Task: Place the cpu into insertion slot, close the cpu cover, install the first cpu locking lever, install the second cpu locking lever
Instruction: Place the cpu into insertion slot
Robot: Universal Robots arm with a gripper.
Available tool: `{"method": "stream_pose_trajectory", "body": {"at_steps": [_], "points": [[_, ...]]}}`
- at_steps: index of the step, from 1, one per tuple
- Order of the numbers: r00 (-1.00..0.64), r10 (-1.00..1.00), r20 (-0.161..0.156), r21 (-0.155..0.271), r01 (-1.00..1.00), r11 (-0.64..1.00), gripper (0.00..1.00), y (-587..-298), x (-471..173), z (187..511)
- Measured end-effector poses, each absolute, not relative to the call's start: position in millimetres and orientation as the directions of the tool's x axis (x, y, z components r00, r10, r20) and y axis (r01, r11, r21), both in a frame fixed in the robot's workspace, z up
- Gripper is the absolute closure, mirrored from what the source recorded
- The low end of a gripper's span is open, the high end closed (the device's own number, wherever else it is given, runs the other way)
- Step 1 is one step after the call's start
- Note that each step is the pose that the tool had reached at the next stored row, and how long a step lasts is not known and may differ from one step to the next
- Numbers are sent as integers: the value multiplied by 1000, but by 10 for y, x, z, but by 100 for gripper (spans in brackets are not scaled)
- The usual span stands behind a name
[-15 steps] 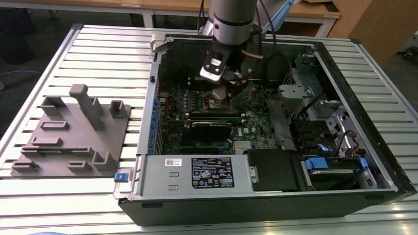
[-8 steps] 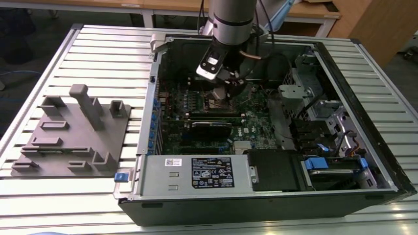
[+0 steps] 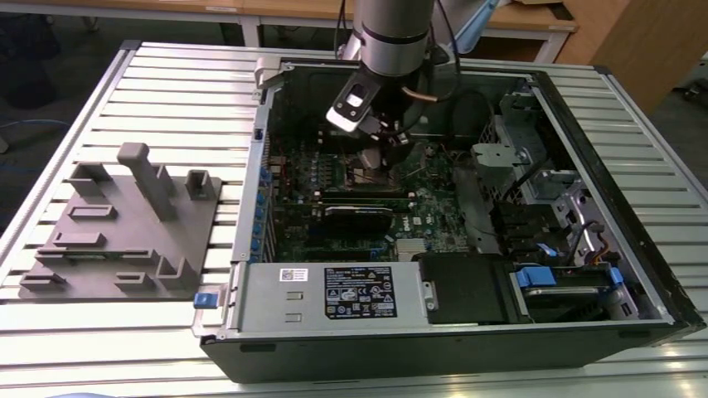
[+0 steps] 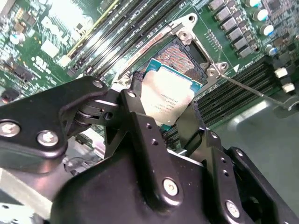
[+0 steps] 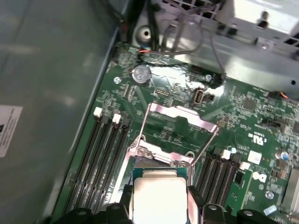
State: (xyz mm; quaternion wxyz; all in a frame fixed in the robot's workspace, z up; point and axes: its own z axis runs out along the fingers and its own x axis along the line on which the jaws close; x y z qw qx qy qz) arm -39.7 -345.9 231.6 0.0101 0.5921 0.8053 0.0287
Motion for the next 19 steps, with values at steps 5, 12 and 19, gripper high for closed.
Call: {"method": "stream_pose_trajectory", "body": {"at_steps": [5,12,19], "points": [[-231,973,18,58,971,230,46,-3459,-397,2314],[-173,985,18,58,983,172,46,-3458,-398,2313],[-165,986,18,58,985,163,46,-3458,-398,2312]]}}
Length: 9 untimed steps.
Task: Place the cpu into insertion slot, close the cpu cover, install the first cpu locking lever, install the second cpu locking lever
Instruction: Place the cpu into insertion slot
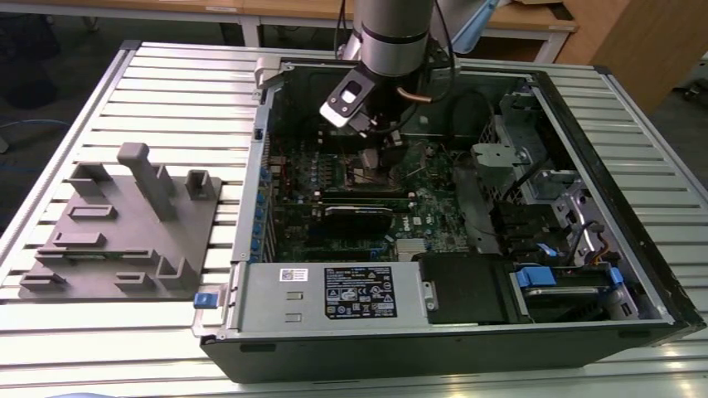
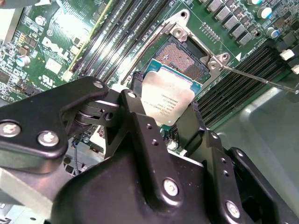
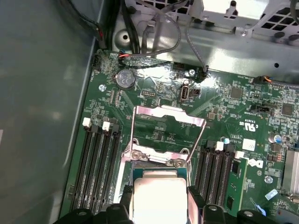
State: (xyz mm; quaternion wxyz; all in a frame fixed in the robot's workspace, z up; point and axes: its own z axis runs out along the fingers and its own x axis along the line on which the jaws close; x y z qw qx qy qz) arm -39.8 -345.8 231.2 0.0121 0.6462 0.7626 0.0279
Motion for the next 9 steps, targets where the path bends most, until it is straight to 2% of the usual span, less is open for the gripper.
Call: {"method": "stream_pose_trajectory", "body": {"at_steps": [9], "points": [[-44,999,18,58,997,43,46,-3455,-400,2304]]}}
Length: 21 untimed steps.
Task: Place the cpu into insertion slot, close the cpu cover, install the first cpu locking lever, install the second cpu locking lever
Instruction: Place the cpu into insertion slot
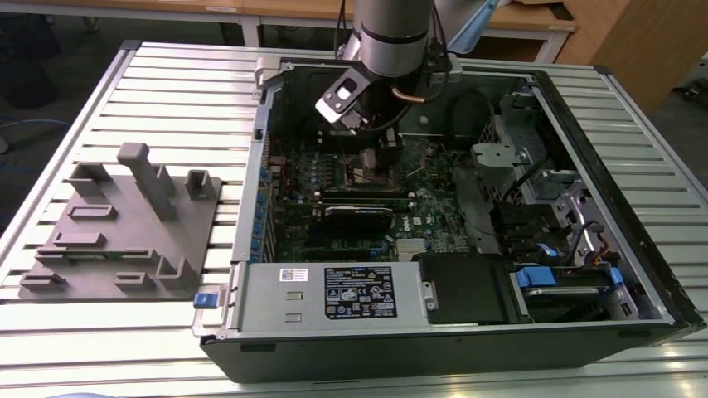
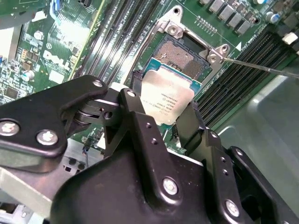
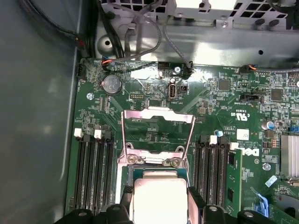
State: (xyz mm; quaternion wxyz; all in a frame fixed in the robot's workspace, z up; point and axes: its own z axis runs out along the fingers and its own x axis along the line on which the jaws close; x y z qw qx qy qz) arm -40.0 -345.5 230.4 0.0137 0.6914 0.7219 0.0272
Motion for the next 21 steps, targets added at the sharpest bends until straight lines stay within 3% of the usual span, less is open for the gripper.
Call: {"method": "stream_pose_trajectory", "body": {"at_steps": [21], "points": [[-28,999,18,50,998,27,46,-3404,-412,2277]]}}
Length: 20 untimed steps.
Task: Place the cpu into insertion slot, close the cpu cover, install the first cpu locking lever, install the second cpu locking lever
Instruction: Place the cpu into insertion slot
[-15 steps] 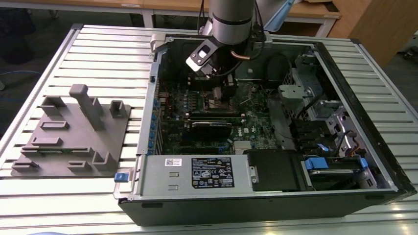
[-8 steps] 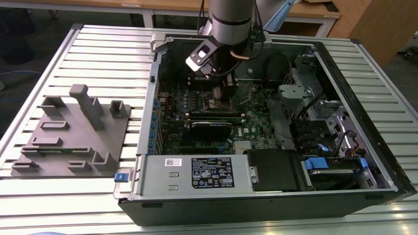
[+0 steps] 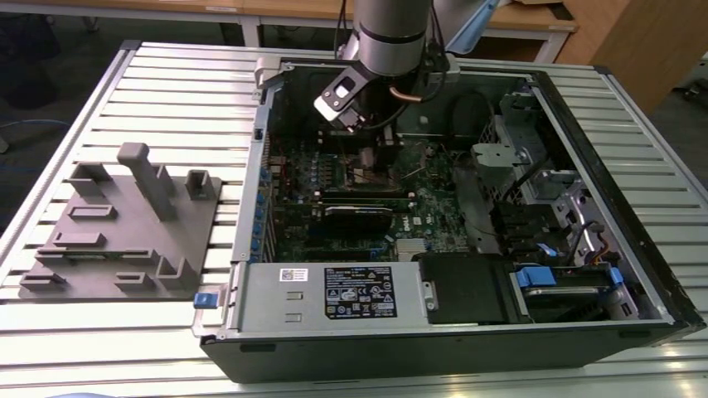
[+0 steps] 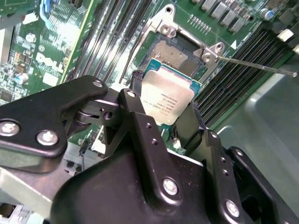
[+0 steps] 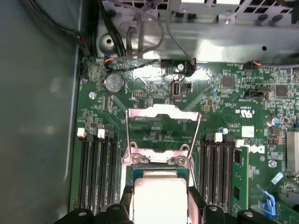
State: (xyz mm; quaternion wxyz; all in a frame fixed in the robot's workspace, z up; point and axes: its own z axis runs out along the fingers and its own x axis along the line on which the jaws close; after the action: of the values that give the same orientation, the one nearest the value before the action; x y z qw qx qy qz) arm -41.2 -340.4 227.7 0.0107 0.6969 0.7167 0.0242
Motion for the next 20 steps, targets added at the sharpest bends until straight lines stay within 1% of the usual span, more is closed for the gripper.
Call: {"method": "stream_pose_trajectory", "body": {"at_steps": [2,3,7,12,20], "points": [[-28,999,19,26,999,28,46,-3404,-411,2277],[-28,999,19,21,999,28,46,-3404,-411,2277],[-28,999,19,20,999,28,46,-3404,-411,2277],[-28,999,33,21,999,27,46,-3403,-411,2258],[-28,999,33,22,999,27,46,-3404,-411,2174]]}}
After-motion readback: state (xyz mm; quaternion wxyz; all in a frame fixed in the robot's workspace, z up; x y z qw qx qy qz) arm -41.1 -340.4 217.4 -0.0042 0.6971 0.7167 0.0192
